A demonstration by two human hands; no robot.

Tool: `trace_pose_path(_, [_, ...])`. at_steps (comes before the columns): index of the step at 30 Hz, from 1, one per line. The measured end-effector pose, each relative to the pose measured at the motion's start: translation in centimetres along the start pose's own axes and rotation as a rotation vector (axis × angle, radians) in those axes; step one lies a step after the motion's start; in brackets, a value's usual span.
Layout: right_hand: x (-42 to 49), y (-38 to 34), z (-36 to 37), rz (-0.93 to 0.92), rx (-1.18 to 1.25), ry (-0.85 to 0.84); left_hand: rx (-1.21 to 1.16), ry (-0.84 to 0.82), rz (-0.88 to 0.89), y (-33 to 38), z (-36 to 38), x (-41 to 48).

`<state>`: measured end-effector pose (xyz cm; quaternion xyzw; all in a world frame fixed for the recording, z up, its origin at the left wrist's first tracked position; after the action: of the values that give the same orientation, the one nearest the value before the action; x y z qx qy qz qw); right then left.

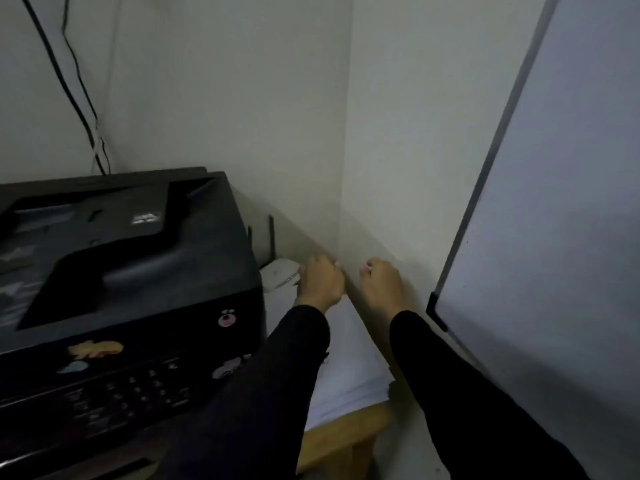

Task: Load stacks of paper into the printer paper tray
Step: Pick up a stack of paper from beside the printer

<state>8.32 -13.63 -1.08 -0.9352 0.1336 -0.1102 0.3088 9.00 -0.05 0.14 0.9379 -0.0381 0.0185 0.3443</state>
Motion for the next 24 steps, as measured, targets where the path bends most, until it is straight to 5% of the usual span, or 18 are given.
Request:
trace_pose_path(6, [-0.5,7.1,9.3,0.197,-0.182,-0.389,0.181,-0.188,-0.358,-10.4,6.3,-2.0])
trace_pose_path(11, [-2.0,9.3,14.1,0.319,-0.226,-0.586,0.278,-0.340,-0.446,-14.6,9.6,-3.7])
trace_pose_path(24, [-2.2,5.5,15.5,0.373,-0.409,-0.340,0.470,-0.386,-0.370,-15.6,11.2,-4.6])
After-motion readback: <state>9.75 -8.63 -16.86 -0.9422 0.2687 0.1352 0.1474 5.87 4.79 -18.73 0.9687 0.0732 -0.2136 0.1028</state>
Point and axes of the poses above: each hand's wrist, its own x-axis towards the middle knuckle, its own z-axis out of the palm, y = z × x, the point moved 9 cm from there along x, towards the middle knuckle, and after that the axes turned 4 degrees about z, right-handed, at the moved point
